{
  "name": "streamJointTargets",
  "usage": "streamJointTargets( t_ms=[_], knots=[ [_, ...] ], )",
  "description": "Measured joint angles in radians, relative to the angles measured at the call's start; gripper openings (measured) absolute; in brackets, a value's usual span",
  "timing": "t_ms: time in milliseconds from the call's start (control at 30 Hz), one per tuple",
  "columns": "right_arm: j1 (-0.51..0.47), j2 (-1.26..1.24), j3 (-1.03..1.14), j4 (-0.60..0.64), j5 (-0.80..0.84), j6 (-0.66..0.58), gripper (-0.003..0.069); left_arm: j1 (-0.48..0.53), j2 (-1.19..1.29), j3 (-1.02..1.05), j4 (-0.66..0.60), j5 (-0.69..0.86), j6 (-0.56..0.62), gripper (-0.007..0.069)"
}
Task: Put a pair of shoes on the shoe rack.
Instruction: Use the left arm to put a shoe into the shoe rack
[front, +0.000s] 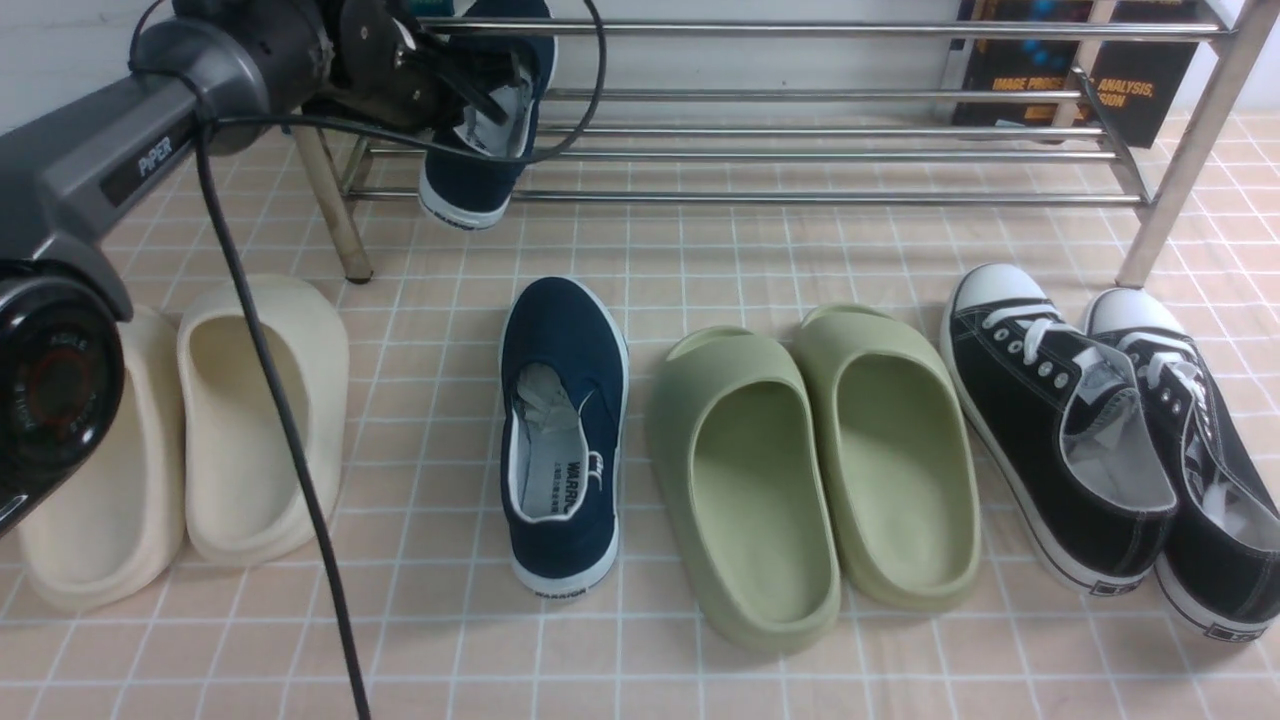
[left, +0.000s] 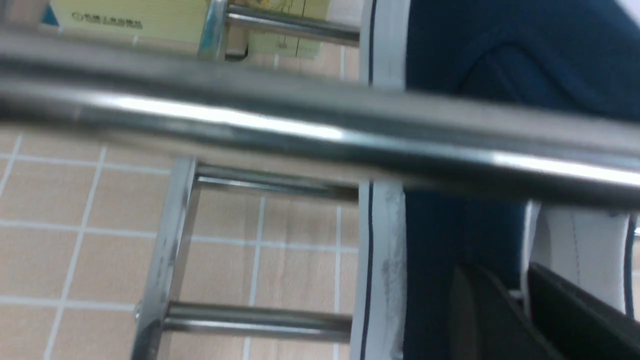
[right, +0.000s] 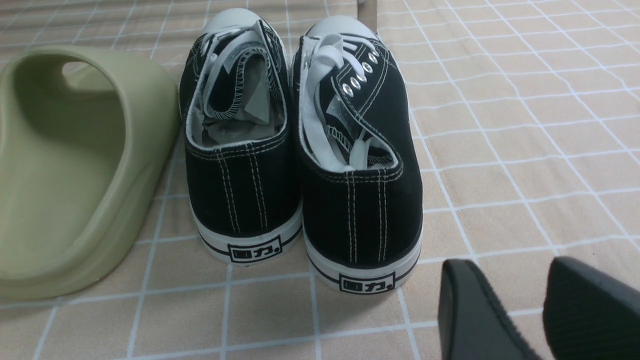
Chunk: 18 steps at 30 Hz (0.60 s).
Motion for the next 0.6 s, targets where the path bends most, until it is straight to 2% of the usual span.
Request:
streamJointTargets(
  t_ms=[167,233,333,533,600],
  knots=[
    [0.000,0.000,0.000,0.000,0.000,0.000,0.0239,0.001,0.009,-0.015,0.016,0.002,-0.012,0.0210],
    [0.000,0.000,0.000,0.000,0.000,0.000,0.0239,0.001,0.002,-0.028,0.019,0.039,-0.013,0.0268],
    [0.000,0.000,0.000,0.000,0.000,0.000,0.0239,0.001,-0.034,-0.042,0.019,0.130,-0.013,0.0312],
    [0.000,0.000,0.000,0.000,0.000,0.000,0.0239,0.001,-0.165,-0.055,0.025,0.297,0.062,0.0309],
    [0.000,0.000,0.000,0.000,0.000,0.000,0.0239,-0.007,-0.203,-0.060,0.022,0.366,0.111,0.0259]
  ],
)
